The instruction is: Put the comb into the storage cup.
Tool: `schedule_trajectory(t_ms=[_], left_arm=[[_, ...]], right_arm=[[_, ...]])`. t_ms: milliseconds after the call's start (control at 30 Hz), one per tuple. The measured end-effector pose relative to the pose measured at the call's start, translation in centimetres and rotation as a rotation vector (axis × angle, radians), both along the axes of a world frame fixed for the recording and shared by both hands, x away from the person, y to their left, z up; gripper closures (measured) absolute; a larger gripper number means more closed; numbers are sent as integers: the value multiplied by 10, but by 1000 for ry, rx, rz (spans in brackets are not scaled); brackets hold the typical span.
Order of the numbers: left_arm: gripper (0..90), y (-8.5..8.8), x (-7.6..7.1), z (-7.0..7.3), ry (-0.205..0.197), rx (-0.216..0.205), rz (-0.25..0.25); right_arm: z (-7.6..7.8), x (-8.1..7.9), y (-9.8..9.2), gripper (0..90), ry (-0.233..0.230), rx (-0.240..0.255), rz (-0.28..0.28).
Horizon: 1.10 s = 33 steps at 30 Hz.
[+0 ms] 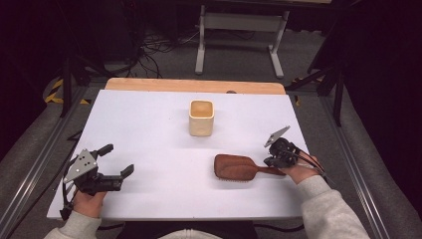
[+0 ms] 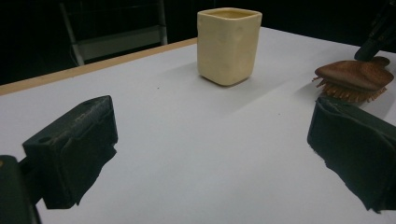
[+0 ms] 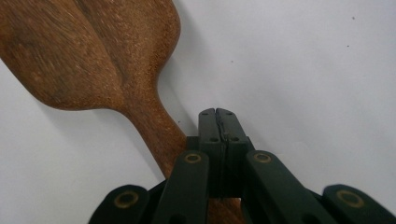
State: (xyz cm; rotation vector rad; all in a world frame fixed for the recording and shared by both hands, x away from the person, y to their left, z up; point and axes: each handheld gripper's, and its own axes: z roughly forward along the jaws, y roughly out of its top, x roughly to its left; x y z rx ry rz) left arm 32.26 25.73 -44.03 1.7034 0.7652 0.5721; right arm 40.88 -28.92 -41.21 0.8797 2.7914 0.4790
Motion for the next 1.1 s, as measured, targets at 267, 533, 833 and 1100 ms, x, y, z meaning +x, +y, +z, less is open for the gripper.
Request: schedule_trajectory(t_ms=[267, 533, 833, 1100], left_arm=[[26, 0, 0, 0, -1, 1, -1], [25, 0, 0, 0, -3, 1, -3], [24, 0, 0, 0, -2, 3, -5], [23, 0, 0, 0, -7, 2, -5]], right_arm=[[15, -5, 6, 737, -53, -6, 52], [19, -9, 17, 344, -34, -37, 176], [13, -8, 26, 37, -18, -42, 291], [8, -8, 30, 0, -7, -64, 350]])
